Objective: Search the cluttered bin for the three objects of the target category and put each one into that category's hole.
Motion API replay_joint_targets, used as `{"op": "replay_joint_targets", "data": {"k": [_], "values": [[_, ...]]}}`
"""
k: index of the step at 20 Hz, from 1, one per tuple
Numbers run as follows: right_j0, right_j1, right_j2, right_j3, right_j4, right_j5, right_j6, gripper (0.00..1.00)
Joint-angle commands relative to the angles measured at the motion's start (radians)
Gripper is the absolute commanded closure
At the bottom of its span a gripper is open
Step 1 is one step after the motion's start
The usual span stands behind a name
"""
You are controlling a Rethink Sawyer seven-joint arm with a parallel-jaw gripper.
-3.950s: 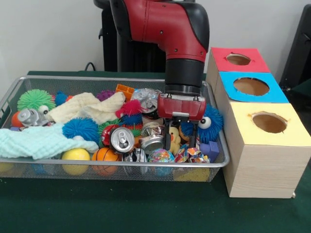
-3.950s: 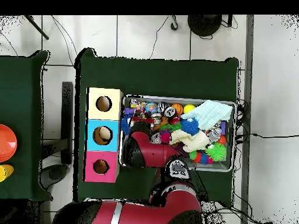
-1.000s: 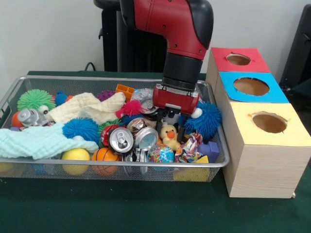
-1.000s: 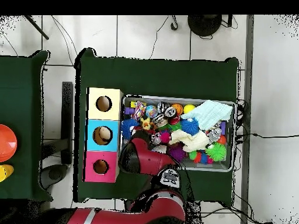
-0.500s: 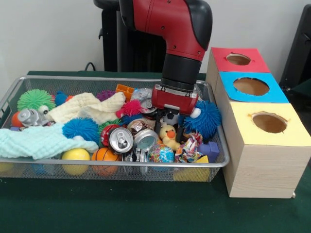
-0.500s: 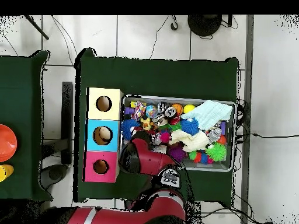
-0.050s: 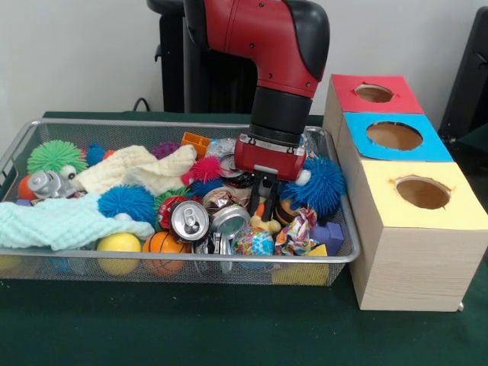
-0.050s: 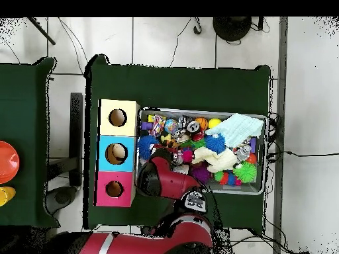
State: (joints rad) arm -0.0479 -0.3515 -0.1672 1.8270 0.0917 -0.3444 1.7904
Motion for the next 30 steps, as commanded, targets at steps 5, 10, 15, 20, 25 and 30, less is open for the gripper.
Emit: {"op": "replay_joint_targets", "data": {"k": [5,10,15,20,25,30], "values": [[-0.042,0.131,0.135,0.024,-0.023,0.142,0.150,1.00],[-0.050,0.113,0.140,0.049,-0.040,0.144,0.148,1.00],[-0.066,0.116,0.153,0.053,-0.062,0.129,0.147,0.00],[-0.072,0.117,0.161,0.047,-0.067,0.140,0.141,0.00],[-0.079,0.121,0.171,0.042,-0.067,0.143,0.141,0.00],[-0.078,0.129,0.172,0.030,-0.063,0.140,0.137,0.00]]}}
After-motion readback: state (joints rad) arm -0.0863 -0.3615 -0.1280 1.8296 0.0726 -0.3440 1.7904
